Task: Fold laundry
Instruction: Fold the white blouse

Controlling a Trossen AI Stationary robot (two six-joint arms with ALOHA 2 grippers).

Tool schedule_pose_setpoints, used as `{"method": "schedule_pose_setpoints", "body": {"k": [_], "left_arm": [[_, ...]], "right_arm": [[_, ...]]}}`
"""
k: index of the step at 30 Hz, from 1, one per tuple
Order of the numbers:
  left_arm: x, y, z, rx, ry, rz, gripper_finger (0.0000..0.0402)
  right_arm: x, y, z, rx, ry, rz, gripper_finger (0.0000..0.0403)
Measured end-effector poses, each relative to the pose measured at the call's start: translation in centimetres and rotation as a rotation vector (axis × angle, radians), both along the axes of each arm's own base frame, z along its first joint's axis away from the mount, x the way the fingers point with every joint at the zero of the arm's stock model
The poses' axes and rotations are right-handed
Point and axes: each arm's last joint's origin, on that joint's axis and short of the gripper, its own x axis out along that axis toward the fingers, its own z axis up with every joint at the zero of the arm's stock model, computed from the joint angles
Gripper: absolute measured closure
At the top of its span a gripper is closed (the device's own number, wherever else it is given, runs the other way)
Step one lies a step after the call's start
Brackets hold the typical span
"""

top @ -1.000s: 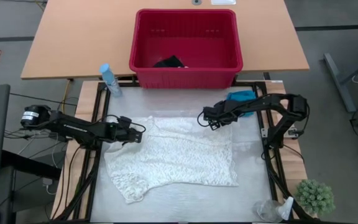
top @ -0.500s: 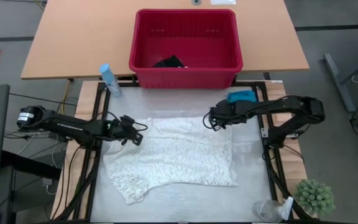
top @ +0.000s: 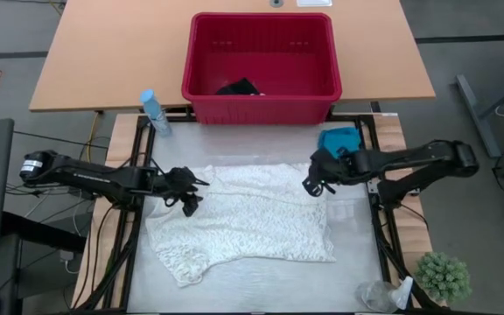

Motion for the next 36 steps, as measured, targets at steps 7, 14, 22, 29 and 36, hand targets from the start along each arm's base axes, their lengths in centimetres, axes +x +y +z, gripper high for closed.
{"method": "schedule_pose_setpoints", "body": {"k": [7, 14, 22, 29, 36], "left_arm": [[0.0, -0.1, 1.9, -0.017, 0.009, -0.056, 0.0151], [-0.1, -0.4, 6.1, -0.011, 0.058, -0.189, 0.0150], [-0.5, -1.6, 11.5, 0.025, 0.033, -0.325, 0.0151], [-0.5, -7.6, 12.8, 0.006, -0.025, -0.523, 0.0169], [-1.1, -15.5, 10.9, -0.139, 0.004, -0.599, 0.0177]], "right_arm": [[-0.7, 2.8, 0.9, -0.017, -0.034, 0.195, 0.0345], [-1.2, 5.8, 1.0, -0.025, -0.043, 0.367, 0.0345], [-1.3, 9.2, 1.6, 0.019, -0.168, 0.516, 0.0345], [-1.9, 13.3, 2.5, 0.107, -0.337, 0.666, 0.0345], [-2.8, 17.4, 0.2, 0.166, -0.263, 0.732, 0.0330]]}}
